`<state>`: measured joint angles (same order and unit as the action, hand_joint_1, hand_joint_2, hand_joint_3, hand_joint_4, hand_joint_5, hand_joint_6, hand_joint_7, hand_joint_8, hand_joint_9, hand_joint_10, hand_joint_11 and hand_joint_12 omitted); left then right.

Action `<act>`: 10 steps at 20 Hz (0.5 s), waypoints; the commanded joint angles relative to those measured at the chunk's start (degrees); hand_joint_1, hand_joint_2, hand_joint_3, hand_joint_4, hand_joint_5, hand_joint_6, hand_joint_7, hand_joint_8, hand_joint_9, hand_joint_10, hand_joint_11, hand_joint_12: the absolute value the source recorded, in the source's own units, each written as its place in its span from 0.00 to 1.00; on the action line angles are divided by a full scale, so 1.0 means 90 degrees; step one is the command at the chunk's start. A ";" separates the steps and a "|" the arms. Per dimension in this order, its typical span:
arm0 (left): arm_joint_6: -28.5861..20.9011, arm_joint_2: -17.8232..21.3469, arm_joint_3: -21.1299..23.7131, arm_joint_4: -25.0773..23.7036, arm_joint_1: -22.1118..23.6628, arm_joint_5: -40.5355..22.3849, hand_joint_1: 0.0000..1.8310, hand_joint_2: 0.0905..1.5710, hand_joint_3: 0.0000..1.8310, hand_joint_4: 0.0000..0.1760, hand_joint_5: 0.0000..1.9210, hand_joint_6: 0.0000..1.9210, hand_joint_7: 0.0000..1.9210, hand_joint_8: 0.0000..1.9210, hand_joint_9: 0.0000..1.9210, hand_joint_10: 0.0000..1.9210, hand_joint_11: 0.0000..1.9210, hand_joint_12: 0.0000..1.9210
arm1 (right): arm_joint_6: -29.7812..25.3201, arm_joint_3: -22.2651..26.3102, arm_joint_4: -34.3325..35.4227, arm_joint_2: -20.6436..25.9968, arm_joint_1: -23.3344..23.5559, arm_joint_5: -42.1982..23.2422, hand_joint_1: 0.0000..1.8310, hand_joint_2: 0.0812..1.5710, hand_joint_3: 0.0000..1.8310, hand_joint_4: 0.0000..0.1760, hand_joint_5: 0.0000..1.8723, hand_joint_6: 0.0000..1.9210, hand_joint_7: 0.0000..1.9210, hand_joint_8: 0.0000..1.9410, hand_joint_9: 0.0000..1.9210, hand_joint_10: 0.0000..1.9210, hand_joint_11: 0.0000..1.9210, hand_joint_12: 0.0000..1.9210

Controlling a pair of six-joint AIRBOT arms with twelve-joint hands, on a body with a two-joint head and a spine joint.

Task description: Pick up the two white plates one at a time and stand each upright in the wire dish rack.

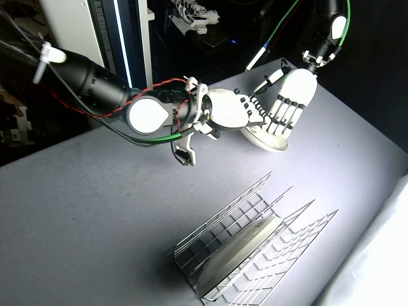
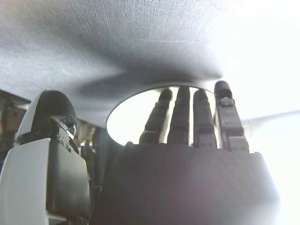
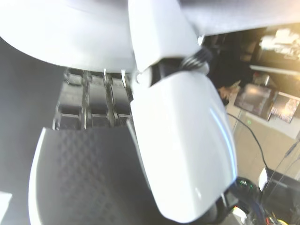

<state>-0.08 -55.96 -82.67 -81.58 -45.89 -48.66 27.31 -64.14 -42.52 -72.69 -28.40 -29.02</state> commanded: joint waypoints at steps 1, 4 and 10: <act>0.0001 -0.0155 0.0070 -0.0687 -0.0083 -0.0190 0.00 0.69 0.00 0.00 0.00 0.00 0.00 0.00 0.00 0.00 0.00 0.00 | 0.0028 -0.0060 0.0177 -0.0061 0.0022 -0.0601 0.82 0.67 0.02 0.00 0.00 0.00 0.00 0.00 0.00 0.00 0.00 0.00; 0.0001 -0.0163 0.0063 -0.0729 -0.0079 -0.0189 0.00 0.69 0.00 0.00 0.00 0.00 0.00 0.00 0.00 0.00 0.00 0.00 | 0.0026 -0.0240 0.0177 -0.0264 0.0017 -0.0565 0.85 0.70 0.02 0.00 0.00 0.00 0.00 0.00 0.00 0.00 0.00 0.00; 0.0002 -0.0166 0.0052 -0.0730 -0.0072 -0.0189 0.00 0.67 0.00 0.00 0.00 0.00 0.00 0.00 0.00 0.00 0.00 0.00 | 0.0024 -0.0482 0.0177 -0.0627 -0.0067 -0.0490 0.86 0.71 0.01 0.00 0.00 0.00 0.00 0.00 0.00 0.00 0.00 0.00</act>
<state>-0.08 -55.96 -82.74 -81.93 -45.82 -48.73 27.33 -68.66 -42.19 -78.32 -29.06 -27.99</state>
